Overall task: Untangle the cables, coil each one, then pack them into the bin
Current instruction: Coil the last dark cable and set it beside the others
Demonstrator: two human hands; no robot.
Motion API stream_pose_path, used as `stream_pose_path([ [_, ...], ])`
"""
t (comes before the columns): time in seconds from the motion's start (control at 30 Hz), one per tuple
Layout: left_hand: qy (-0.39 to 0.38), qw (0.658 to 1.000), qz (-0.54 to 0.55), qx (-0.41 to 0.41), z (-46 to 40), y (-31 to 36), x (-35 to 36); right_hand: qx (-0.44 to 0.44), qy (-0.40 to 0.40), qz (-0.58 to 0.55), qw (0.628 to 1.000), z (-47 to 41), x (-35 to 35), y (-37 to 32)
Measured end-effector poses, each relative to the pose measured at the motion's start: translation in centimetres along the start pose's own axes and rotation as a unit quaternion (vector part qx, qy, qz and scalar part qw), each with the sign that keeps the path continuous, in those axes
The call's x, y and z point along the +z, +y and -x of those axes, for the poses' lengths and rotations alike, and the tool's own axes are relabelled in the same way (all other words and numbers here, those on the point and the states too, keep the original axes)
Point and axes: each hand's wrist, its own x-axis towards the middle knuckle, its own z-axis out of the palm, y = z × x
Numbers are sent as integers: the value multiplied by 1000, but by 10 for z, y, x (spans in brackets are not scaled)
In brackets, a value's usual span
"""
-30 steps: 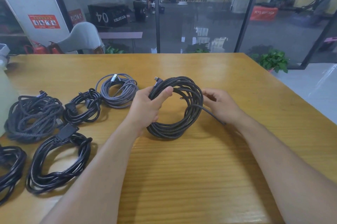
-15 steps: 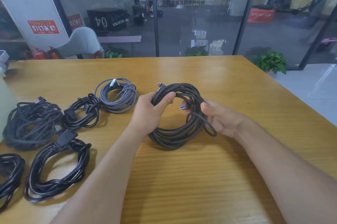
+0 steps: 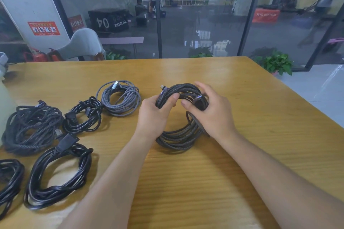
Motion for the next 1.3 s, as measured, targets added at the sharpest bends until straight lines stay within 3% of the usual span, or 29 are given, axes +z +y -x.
stream_pose_path([
  [0.13,9,1000,-4,-12,0,-2,-1,-80,39,102,991,-6,-5,6],
  [0.2,16,1000,-6,-14,-1,-3,-1,-106,77,101,986,-8,-9,9],
  [0.27,21,1000,-9,-17,-1,-3,-3,-90,80,4,993,-10,-15,9],
  [0.33,20,1000,-8,-16,-2,-4,-6,-4,56,-168,984,-14,-22,2],
  [0.37,18,1000,-9,-16,-2,-5,-7,64,59,-276,957,-19,-26,-1],
  [0.43,13,1000,-14,-16,-3,-6,-8,225,93,-501,831,-27,-35,-1],
  [0.47,8,1000,-19,-17,-4,-6,-9,289,110,-569,762,-32,-40,4],
  [0.5,0,1000,-25,-19,-4,-6,-9,337,118,-597,718,-36,-45,12],
  [0.53,-10,999,-28,-22,-4,-6,-10,370,119,-595,704,-38,-51,22],
  [0.67,-55,997,-37,-40,-4,-5,-16,398,181,-507,743,-46,-69,54],
  [0.8,-83,995,-41,-40,-2,-5,-13,396,299,-475,727,-52,-88,64],
  [0.9,-90,995,-40,-35,-1,-4,-10,396,321,-460,727,-51,-91,68],
  [1.07,-88,996,-12,-14,2,-3,-11,404,251,-420,773,-50,-87,76],
  [1.23,-96,995,36,-5,5,-1,-7,385,190,-466,774,-51,-71,73],
  [1.3,-94,995,39,1,5,-1,-6,357,156,-448,804,-50,-63,68],
])
